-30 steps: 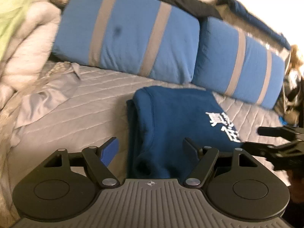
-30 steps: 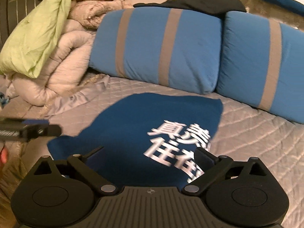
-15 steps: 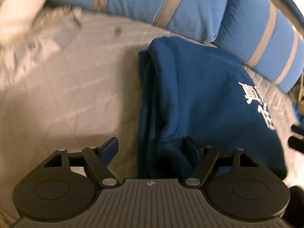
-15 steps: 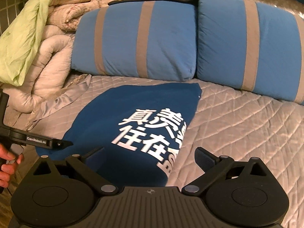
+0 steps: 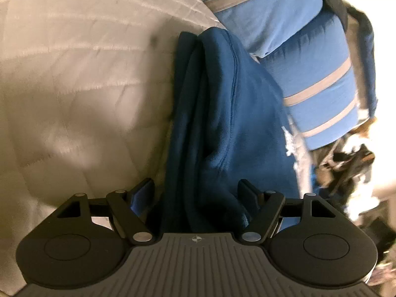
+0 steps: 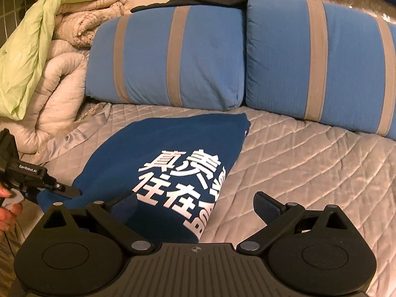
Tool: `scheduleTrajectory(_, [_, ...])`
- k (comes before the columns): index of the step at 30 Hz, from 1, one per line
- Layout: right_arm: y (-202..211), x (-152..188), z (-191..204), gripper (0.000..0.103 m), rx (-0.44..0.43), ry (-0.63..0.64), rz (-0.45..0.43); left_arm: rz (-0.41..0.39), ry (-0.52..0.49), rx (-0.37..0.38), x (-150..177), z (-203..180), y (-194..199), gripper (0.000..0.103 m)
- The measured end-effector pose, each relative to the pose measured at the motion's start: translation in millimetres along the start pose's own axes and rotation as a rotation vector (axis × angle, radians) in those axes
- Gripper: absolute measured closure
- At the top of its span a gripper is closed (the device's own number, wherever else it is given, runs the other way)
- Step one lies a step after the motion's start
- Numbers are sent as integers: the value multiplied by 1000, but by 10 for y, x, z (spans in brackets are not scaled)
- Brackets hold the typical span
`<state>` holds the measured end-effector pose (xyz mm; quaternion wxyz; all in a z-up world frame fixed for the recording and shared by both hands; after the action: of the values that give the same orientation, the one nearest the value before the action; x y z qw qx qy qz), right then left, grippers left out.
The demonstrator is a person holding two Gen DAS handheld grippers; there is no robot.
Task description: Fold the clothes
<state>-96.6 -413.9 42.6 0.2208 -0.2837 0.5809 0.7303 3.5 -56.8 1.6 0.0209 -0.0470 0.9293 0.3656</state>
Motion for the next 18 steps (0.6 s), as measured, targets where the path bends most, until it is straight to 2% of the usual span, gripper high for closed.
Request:
scheduleTrajectory(4, [-11,-52,-81,3,-11,-7,1,28,43,87,-30,62,-49,31])
scheduleTrajectory(5, [-25,-73,-101,3,-16,-12,4,35,52,101,-42,70,-69,35])
scheduleTrajectory(6, [-40,-97,-122,3,-23,-19,7,43,61,104,-59,83,-99,55])
scheduleTrajectory(7, [-56,-121,-142,3,-30,-25,11,51,77,110,-74,109,-131,61])
scheduleTrajectory(9, [-86,-169,-182,3,-45,-38,18,59,98,128,-95,156,-178,67])
scheduleTrajectory(18, [-409,-503,-424,4,-170,-168,62,-1,33,120,-12,129,-140,70])
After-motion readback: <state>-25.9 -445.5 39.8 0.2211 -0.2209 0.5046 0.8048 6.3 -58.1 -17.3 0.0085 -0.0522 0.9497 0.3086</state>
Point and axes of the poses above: each gripper's, at about its wrist camera, not at the fingertips, and y roughly against the way its jaws point, z to its left, x to its underside, the point moved 3 cm from there along -y, roughly the way its jaws point, and after that the axes turned 11 degrees about z, right-handed, at the moved point
